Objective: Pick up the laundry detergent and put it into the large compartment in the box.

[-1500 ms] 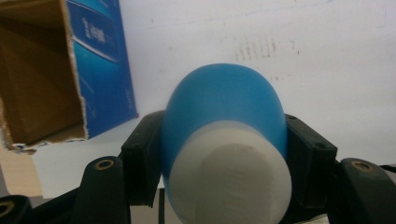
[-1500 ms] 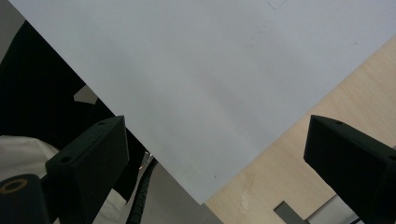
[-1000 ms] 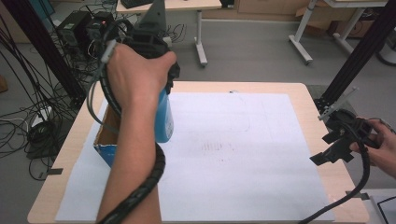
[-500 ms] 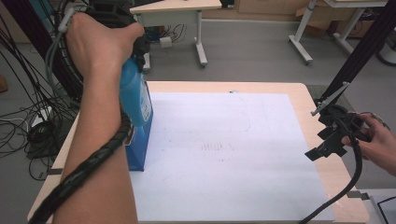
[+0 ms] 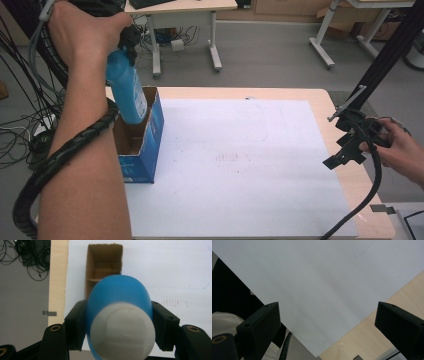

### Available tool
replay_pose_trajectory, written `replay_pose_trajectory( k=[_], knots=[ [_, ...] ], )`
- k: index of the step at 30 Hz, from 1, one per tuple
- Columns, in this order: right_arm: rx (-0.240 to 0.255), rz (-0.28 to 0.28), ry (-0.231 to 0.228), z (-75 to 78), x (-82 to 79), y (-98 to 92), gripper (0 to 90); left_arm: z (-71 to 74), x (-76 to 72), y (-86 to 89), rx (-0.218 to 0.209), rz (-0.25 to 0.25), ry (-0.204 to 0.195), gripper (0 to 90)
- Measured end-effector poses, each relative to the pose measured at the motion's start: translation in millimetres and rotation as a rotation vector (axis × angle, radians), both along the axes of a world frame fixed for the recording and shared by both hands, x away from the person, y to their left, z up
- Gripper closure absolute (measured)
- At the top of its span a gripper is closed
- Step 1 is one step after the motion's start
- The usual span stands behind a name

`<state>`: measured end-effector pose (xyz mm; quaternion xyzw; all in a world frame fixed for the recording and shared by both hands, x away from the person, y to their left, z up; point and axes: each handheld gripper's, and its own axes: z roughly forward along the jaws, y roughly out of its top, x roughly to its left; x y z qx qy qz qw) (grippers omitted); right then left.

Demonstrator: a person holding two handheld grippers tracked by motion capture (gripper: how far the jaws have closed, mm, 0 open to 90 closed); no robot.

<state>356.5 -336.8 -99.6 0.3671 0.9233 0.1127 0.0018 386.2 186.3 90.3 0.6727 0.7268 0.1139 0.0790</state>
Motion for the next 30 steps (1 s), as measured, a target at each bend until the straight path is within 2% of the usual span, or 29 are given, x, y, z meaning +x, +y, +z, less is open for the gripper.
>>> replay_pose_trajectory(
  k=[8, 13, 20, 24, 30],
  knots=[
    [-0.002, 0.001, 0.005, -1.2, 6.0, 3.9, 6.2, -11.6, 3.3, 18.0, 0.009, 0.017, 0.005, 38.5],
    [-0.001, -0.002, 0.006, -1.6, 7.1, 6.2, 6.1, -24.4, 3.4, 30.1, -0.002, 0.02, 0.011, 38.5],
    [-0.002, 0.002, 0.008, -1.9, 7.9, 8.1, 6.1, -43.0, 5.3, 35.0, 0.004, 0.02, 0.027, 38.4],
    [0.002, 0.0, 0.006, -1.9, 7.5, 9.0, 6.1, -57.8, 6.8, 38.0, -0.006, 0.013, 0.038, 38.4],
    [0.003, 0.0, 0.009, -2.1, 7.9, 9.4, 6.1, -71.7, 9.4, 35.8, 0.005, 0.006, 0.049, 38.5]
  ],
)
